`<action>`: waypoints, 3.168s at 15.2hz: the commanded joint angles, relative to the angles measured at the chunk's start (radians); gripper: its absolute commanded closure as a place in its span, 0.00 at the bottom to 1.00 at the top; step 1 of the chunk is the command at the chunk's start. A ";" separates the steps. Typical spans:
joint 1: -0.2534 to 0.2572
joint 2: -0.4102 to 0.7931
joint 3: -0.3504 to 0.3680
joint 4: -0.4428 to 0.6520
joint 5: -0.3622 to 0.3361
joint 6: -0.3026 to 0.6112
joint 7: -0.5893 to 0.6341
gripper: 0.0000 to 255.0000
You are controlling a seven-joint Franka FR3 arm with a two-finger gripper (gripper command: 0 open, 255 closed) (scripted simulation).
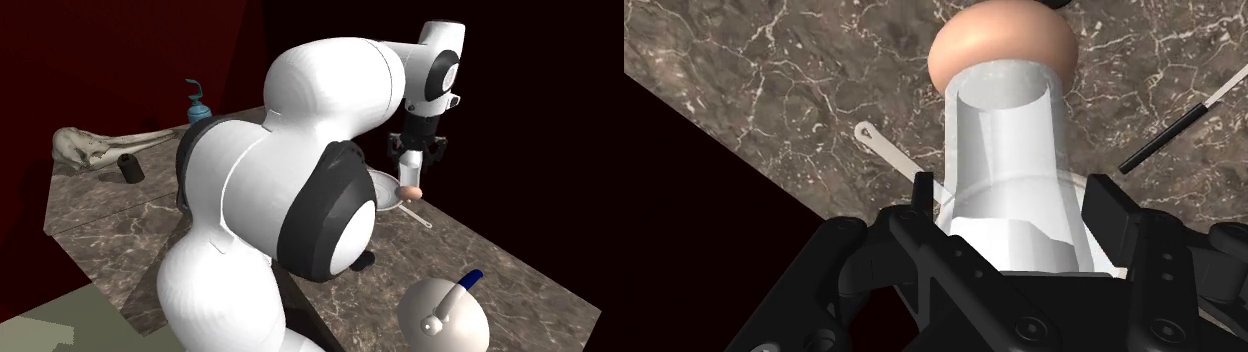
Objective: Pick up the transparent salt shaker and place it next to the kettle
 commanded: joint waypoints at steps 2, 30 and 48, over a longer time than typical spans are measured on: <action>-0.032 -0.008 -0.038 -0.009 -0.004 0.003 -0.072 1.00; -0.465 0.424 -0.349 0.470 0.237 -0.104 -0.798 1.00; -0.429 0.406 -0.341 0.202 0.232 0.146 -0.806 1.00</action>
